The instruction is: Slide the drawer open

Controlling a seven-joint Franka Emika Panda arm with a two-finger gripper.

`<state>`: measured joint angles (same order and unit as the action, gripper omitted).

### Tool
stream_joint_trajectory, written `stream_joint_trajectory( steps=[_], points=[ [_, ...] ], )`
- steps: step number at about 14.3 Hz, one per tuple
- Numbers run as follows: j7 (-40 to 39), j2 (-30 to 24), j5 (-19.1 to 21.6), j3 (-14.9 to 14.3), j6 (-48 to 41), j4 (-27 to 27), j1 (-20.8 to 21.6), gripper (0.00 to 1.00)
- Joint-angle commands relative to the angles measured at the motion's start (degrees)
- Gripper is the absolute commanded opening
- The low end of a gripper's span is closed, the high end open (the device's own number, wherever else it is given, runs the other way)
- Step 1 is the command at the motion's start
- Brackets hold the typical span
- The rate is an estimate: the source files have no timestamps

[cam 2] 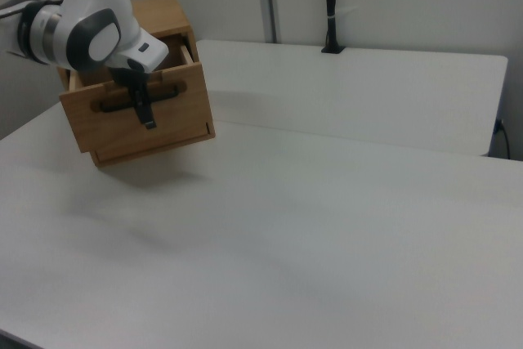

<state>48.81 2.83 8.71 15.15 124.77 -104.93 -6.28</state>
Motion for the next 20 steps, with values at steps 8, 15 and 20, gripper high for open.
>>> stream_joint_trajectory(
  steps=[8,15,20],
  points=[
    [-26.4,-4.1,1.6,-8.7,-28.1,14.4,-1.0,1.00],
    [-51.3,-6.4,-13.9,-11.6,-38.4,14.3,2.3,1.00],
    [-50.1,-6.3,-15.2,-12.2,-38.4,12.8,5.3,1.00]
  ],
)
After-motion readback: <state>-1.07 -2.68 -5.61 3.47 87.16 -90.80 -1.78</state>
